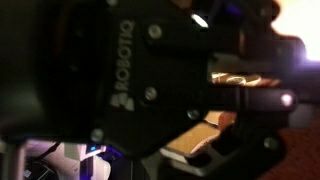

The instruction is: Use the towel to wipe the monitor and put the pen in the jar

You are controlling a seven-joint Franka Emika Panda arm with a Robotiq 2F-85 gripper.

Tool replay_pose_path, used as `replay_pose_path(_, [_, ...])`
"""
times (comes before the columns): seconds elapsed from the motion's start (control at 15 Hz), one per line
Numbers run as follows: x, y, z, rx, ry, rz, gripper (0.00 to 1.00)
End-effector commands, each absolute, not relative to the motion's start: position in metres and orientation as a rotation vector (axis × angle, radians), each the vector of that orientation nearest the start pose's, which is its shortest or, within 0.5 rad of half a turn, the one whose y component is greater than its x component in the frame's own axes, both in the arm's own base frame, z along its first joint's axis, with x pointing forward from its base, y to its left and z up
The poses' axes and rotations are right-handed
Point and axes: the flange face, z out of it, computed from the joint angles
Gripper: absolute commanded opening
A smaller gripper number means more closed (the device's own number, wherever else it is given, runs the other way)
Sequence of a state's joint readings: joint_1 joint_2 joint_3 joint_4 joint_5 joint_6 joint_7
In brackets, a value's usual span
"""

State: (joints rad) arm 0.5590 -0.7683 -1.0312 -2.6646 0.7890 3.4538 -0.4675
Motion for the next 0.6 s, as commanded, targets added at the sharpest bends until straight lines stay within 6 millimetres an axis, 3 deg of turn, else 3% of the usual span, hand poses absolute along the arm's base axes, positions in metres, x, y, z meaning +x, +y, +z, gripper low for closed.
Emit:
replay_pose_path(0.0, [0.343, -0.286, 0.405, -2.157, 1.360, -1.361, 0.03])
replay_pose_path(0.27, [0.355, -0.280, 0.385, -2.248, 1.365, -1.303, 0.03])
replay_pose_path(0.53, [0.361, -0.276, 0.390, -2.255, 1.350, -1.315, 0.03])
